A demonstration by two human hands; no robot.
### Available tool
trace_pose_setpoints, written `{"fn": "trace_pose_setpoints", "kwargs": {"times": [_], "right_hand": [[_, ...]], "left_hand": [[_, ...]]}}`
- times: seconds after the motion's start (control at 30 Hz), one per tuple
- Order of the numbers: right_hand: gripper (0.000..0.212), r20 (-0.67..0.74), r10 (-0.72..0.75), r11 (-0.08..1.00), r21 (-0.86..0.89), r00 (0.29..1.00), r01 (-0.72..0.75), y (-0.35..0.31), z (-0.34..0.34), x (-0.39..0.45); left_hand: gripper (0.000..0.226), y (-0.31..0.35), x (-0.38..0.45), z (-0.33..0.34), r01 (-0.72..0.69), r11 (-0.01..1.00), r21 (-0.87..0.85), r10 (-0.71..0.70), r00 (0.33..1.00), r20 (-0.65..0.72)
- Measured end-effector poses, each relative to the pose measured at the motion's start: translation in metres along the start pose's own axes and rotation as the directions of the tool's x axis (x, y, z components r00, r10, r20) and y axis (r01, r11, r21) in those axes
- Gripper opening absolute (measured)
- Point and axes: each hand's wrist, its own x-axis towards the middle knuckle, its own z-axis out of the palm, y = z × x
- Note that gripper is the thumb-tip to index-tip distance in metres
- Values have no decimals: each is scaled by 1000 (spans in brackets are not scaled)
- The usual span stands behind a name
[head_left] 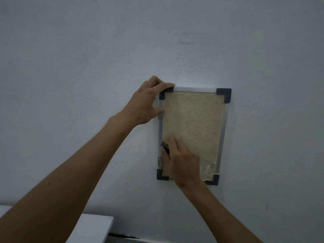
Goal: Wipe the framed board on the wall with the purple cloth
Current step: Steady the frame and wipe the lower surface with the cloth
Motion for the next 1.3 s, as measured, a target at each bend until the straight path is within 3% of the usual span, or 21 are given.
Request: {"fn": "trace_pose_setpoints", "kwargs": {"times": [0.13, 0.27, 0.43, 0.53, 0.7, 0.9, 1.1, 1.3], "right_hand": [[17, -91, 29, 999, 24, 995, -27, -5, -4, 43], [13, -49, -4, 999, 34, 999, 5, -5, -1, 23], [17, 108, -151, 988, 40, 983, 148, 2, 4, -27], [16, 98, -104, 994, 30, 990, 101, 4, 1, -17], [17, -45, 103, 994, 52, 994, -100, -2, -3, 13], [17, 101, -21, 999, 27, 995, 19, -4, 0, -30], [21, -8, 290, 957, 30, 957, -290, 1, -5, -32], [18, 101, 134, 991, -30, 986, -132, -20, 6, -36]], "left_hand": [[76, -1, 1, 0, -3, 1000, 0, 3, 1000, 2], [76, -1, 1, 0, 1, 1000, -15, -1, 1000, -2], [76, 2, 0, -1, 4, 1000, -12, -4, 1000, 6], [76, 3, 0, -1, 13, 1000, -13, -12, 1000, 10], [75, 5, 0, -2, 17, 1000, -14, -17, 1000, 6], [75, 3, 0, -2, 21, 1000, -11, -21, 1000, 10], [74, 3, 1, 0, 17, 1000, -5, -17, 1000, 6], [75, 5, 0, 1, 18, 1000, 14, -19, 1000, 8]]}}
